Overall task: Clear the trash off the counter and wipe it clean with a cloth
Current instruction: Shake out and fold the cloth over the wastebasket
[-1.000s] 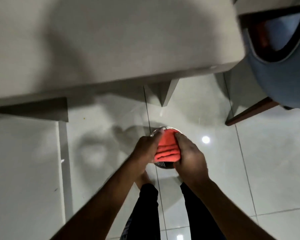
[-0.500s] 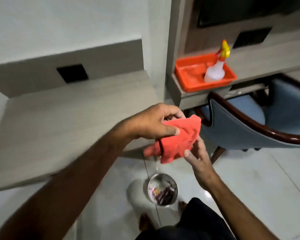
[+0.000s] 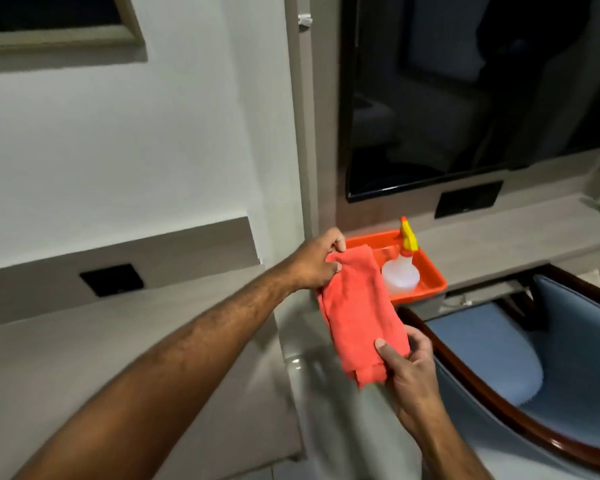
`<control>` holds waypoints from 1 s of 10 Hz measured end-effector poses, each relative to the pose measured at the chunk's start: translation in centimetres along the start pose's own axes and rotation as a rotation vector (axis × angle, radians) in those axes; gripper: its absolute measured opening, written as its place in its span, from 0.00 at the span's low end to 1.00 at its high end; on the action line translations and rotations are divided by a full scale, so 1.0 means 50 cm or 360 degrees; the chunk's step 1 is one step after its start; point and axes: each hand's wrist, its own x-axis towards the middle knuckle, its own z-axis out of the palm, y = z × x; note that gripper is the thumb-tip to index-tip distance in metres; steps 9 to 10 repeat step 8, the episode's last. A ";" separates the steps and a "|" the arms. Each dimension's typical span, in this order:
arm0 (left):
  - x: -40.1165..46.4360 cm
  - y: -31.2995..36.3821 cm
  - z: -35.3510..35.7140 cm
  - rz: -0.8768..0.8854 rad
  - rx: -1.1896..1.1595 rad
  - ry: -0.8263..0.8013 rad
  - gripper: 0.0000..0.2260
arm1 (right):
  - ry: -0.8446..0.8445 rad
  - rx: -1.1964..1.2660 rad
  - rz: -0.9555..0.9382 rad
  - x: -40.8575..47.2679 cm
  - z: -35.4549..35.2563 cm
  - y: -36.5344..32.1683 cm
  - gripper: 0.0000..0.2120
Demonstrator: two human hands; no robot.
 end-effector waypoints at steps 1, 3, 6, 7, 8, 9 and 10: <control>0.136 -0.020 0.043 0.0002 0.0157 0.0093 0.11 | 0.0101 -0.0405 -0.0279 0.132 -0.001 -0.024 0.24; 0.343 -0.121 0.122 -0.0092 0.0457 0.0004 0.09 | -0.0059 -0.1203 -0.0521 0.357 0.061 -0.004 0.15; 0.377 -0.233 0.221 -0.0257 0.0916 -0.0401 0.21 | -0.0261 -0.1826 0.0064 0.492 0.114 0.034 0.19; 0.337 -0.248 0.221 -0.0193 0.0947 -0.0319 0.23 | -0.0493 -0.2253 0.0154 0.516 0.130 0.019 0.14; 0.257 -0.253 0.189 -0.0007 0.1031 -0.0109 0.19 | -0.0707 -0.2613 -0.0054 0.478 0.158 -0.014 0.14; 0.257 -0.253 0.189 -0.0007 0.1031 -0.0109 0.19 | -0.0707 -0.2613 -0.0054 0.478 0.158 -0.014 0.14; 0.257 -0.253 0.189 -0.0007 0.1031 -0.0109 0.19 | -0.0707 -0.2613 -0.0054 0.478 0.158 -0.014 0.14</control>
